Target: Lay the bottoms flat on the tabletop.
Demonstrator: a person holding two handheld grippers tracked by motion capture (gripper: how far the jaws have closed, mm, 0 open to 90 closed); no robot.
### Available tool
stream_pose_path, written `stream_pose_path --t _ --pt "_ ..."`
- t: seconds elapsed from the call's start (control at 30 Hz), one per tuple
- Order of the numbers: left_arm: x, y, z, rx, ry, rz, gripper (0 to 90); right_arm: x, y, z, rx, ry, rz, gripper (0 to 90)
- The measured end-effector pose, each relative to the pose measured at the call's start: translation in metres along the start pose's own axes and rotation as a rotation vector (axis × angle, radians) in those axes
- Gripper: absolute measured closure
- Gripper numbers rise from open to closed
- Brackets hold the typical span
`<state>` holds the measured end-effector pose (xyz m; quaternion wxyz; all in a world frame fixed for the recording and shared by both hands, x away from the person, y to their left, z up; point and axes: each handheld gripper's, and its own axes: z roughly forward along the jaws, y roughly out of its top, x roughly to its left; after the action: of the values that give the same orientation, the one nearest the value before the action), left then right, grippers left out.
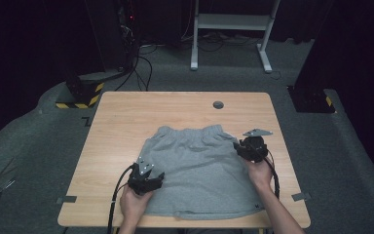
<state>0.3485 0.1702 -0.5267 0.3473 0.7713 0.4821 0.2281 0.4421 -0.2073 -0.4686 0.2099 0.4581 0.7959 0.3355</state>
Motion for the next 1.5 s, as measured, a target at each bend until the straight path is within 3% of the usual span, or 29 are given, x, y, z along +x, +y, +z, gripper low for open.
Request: stream_pose_path --t 0.03,0.07,0.13,0.17,0.2,0.3,0.37,0.4,0.47,0.57,0.6,0.63,0.7,0.73,0.77,0.87,0.93,0.97,1.03,1.1,1.2,1.27,1.3,1.33,1.43,1.47,1.5 --pt "0.0 0.0 0.0 0.0 0.002 0.004 32.4 0.01 -0.007 0.0 0.023 0.043 -0.015 63.4" --pt "0.0 0.0 0.0 0.0 0.002 0.004 32.4 0.01 -0.007 0.0 0.023 0.043 -0.015 63.4" --pt "0.0 0.0 0.0 0.0 0.002 0.004 32.4 0.014 -0.016 0.016 0.093 0.049 -0.038 65.4" --pt "0.0 0.0 0.0 0.0 0.002 0.004 32.4 0.014 -0.016 0.016 0.093 0.049 -0.038 65.4" --pt "0.0 0.0 0.0 0.001 0.002 0.003 32.3 0.009 -0.018 0.027 0.112 0.055 -0.014 73.3" --pt "0.0 0.0 0.0 0.001 0.001 0.003 32.3 -0.001 -0.013 0.039 0.129 0.04 -0.031 88.8" --pt "0.0 0.0 0.0 0.0 0.0 -0.002 32.3 -0.004 -0.009 0.044 0.142 -0.008 -0.057 90.0" --pt "0.0 0.0 0.0 0.0 0.0 -0.002 32.4 -0.004 -0.009 0.044 0.142 -0.008 -0.057 90.0" --pt "0.0 0.0 0.0 0.001 -0.002 -0.003 32.3 -0.015 -0.007 0.049 0.129 -0.037 -0.025 89.8" --pt "0.0 0.001 0.001 0.003 0.003 -0.001 32.3 -0.019 -0.008 0.047 0.121 -0.056 0.0 84.4" --pt "0.0 0.001 0.001 0.004 0.002 -0.001 32.3 -0.019 -0.009 0.042 0.105 -0.049 0.02 77.3" --pt "-0.001 0.002 0.001 0.007 0.001 0.001 32.5 -0.014 -0.011 0.03 0.057 -0.025 0.009 71.6" --pt "-0.002 0.002 0.0 0.009 0.004 0.005 32.8 -0.007 -0.013 0.022 0.034 -0.008 0.003 69.4" --pt "-0.004 0.002 0.0 0.008 0.0 0.007 33.6 0.01 -0.019 0.008 0.025 0.059 -0.024 65.3" --pt "-0.004 0.002 0.0 0.008 -0.004 0.007 33.6 0.017 -0.022 0.005 0.034 0.078 -0.044 64.1" --pt "-0.005 0.006 0.003 0.013 -0.011 0.004 33.5 0.039 -0.031 0.007 0.092 0.1 -0.12 59.6" --pt "-0.004 0.009 0.007 0.012 -0.01 0.002 33.3 0.04 -0.032 0.014 0.102 0.074 -0.138 59.4" --pt "-0.004 0.009 0.007 0.012 -0.01 0.002 33.1 0.04 -0.032 0.014 0.102 0.074 -0.138 59.4" --pt "-0.004 0.013 0.013 0.009 -0.005 -0.001 33.1 0.027 -0.028 0.029 0.114 0.059 -0.109 58.1" --pt "-0.003 0.015 0.016 0.003 -0.006 -0.007 33.2 0.021 -0.026 0.033 0.104 0.074 -0.097 58.4" --pt "-0.002 0.024 0.026 0.011 -0.003 -0.008 33.1 0.009 -0.017 0.043 0.092 0.047 -0.119 58.8" --pt "0.001 0.035 0.037 0.017 -0.004 -0.01 33.1 -0.005 -0.007 0.055 0.084 0.024 -0.083 57.8" --pt "0.001 0.035 0.037 0.017 -0.004 -0.01 33.1 -0.005 -0.007 0.055 0.084 0.024 -0.083 57.8" --pt "0.001 0.043 0.043 0.035 -0.004 -0.018 33.1 -0.011 -0.002 0.059 0.099 0.01 -0.052 54.9" --pt "0.001 0.046 0.04 0.04 -0.005 -0.033 35.1 -0.009 0.0 0.055 0.117 -0.008 -0.038 49.5" --pt "-0.002 0.044 0.029 0.012 -0.026 -0.034 35.4 -0.005 -0.003 0.04 0.065 0.058 -0.004 49.7" --pt "-0.005 0.042 0.023 -0.004 -0.042 -0.023 36.8 -0.002 -0.006 0.032 0.043 0.082 -0.009 52.5"
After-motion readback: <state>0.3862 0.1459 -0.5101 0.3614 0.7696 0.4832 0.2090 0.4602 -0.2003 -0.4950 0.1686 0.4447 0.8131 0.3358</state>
